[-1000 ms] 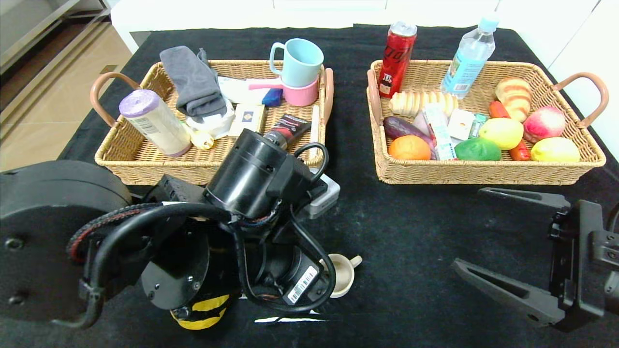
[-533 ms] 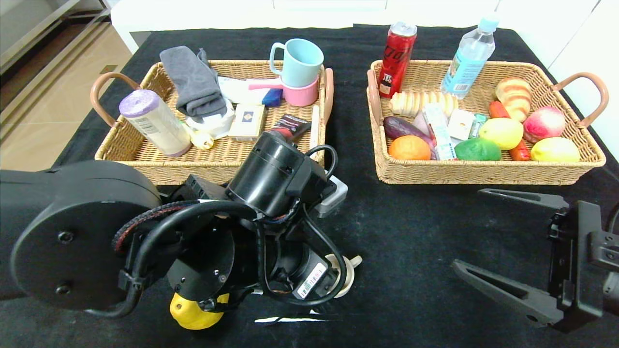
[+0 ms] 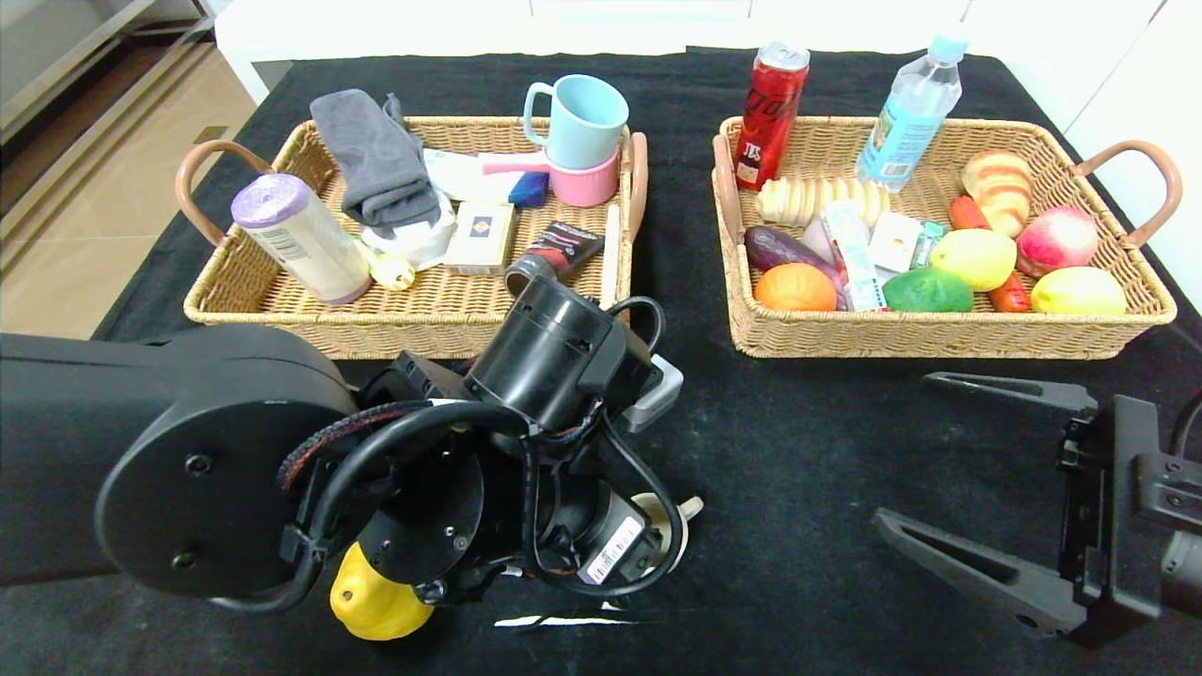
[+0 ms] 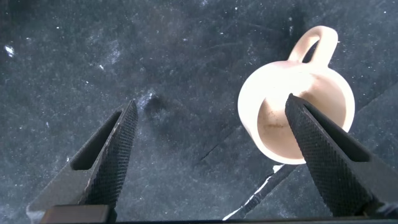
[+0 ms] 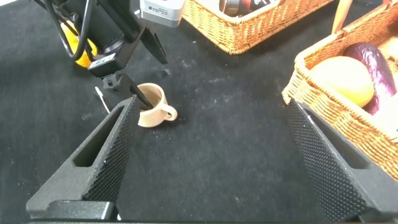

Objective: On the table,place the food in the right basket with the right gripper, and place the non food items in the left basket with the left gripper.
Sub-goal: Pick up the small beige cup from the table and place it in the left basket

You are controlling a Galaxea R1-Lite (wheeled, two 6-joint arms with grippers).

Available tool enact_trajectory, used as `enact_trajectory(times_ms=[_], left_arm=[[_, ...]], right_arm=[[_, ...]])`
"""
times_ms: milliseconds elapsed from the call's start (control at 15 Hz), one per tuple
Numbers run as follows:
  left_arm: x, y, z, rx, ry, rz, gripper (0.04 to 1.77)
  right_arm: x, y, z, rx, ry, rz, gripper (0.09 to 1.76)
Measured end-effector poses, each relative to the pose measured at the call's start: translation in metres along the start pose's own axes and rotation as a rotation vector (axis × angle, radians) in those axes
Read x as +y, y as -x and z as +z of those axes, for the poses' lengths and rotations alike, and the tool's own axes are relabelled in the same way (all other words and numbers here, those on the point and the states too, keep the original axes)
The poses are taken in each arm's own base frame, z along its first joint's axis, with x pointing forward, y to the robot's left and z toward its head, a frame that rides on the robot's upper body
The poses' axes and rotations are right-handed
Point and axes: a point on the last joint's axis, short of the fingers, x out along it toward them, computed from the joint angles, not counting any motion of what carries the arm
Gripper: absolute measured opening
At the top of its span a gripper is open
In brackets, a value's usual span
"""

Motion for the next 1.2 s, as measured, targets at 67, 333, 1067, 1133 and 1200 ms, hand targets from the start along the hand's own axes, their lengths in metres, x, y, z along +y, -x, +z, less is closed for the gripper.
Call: enact_trajectory(times_ms=[67,333,1067,1133,1200], left_arm=[[-0.0002,-0.0004,-0.0002,0.001,0.0,-0.001,1.72],[-0.0006,-0.0017,-0.0005,0.009,-0.001,-0.001,1.72],[-0.0018,-0.0047,-0.0002,0.009,0.001,-0.006,0.13],[-0.0016,-0.0048,-0.0003,0.009,0.001,-0.006,0.13],[-0.0016,-0.0049,-0.0005,0.01,0.001,-0.006,0.13]], right_arm=[[0.0,-0.0003,-0.0004,0.002,0.0,0.0,1.71],[-0.0003,-0.0009,-0.001,0.003,-0.001,0.0,1.71],[-0.0002,-0.0014,-0.0014,0.005,-0.002,0.002,1.71],[-0.0002,-0.0014,-0.0014,0.005,-0.002,0.002,1.71],[-0.0002,-0.0015,-0.0016,0.006,-0.002,0.002,1.71]])
